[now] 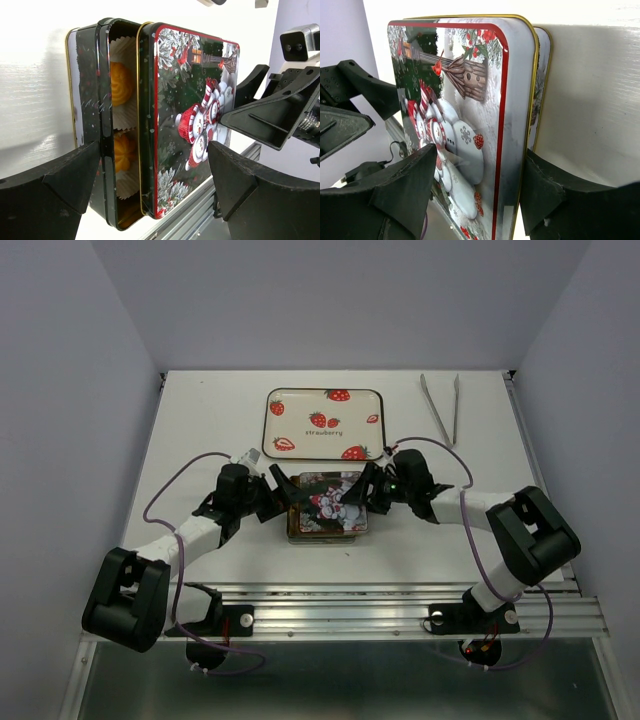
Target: Pack the cookies
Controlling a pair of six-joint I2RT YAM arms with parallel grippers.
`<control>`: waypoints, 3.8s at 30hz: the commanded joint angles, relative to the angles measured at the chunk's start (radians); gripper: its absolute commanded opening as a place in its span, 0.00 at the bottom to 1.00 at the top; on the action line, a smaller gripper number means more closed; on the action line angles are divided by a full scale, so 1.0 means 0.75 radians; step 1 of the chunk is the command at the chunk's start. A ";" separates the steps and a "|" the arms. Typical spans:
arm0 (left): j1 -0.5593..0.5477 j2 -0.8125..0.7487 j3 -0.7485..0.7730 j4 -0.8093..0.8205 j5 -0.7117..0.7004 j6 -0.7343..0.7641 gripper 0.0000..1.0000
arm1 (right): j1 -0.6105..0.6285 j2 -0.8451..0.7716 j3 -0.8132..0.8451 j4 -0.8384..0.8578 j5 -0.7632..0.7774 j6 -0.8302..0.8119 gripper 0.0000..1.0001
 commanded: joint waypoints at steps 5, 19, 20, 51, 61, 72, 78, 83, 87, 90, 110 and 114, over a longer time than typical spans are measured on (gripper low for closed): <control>-0.035 -0.025 -0.022 0.053 -0.009 -0.015 0.99 | 0.076 -0.067 0.113 -0.144 0.130 -0.069 0.73; -0.055 -0.011 -0.006 0.018 -0.046 -0.007 0.99 | 0.195 -0.076 0.227 -0.369 0.365 -0.163 0.94; -0.057 -0.011 -0.006 0.016 -0.050 -0.005 0.99 | 0.213 -0.071 0.236 -0.389 0.383 -0.175 1.00; -0.062 -0.087 0.084 -0.238 -0.271 0.052 0.89 | 0.297 -0.233 0.358 -0.629 0.786 -0.329 1.00; -0.062 -0.025 0.086 -0.305 -0.292 0.087 0.59 | 0.297 -0.266 0.362 -0.637 0.789 -0.382 1.00; -0.062 -0.066 0.082 -0.295 -0.286 0.073 0.56 | 0.297 -0.141 0.405 -0.596 0.596 -0.425 0.63; -0.062 -0.020 0.084 -0.305 -0.322 0.061 0.55 | 0.297 -0.080 0.407 -0.584 0.639 -0.443 0.53; -0.062 0.040 0.086 -0.307 -0.339 0.048 0.52 | 0.297 -0.006 0.391 -0.588 0.659 -0.431 0.38; -0.062 0.050 0.088 -0.342 -0.369 0.036 0.52 | 0.297 0.021 0.358 -0.620 0.717 -0.392 0.29; -0.062 0.040 0.111 -0.359 -0.367 0.038 0.51 | 0.297 -0.024 0.356 -0.631 0.702 -0.396 0.29; -0.180 0.068 0.628 -0.526 -0.535 0.142 0.40 | 0.297 -0.156 0.540 -0.582 0.719 -0.468 0.31; -0.186 0.215 0.600 -0.477 -0.519 0.120 0.33 | 0.297 -0.037 0.516 -0.569 0.715 -0.440 0.29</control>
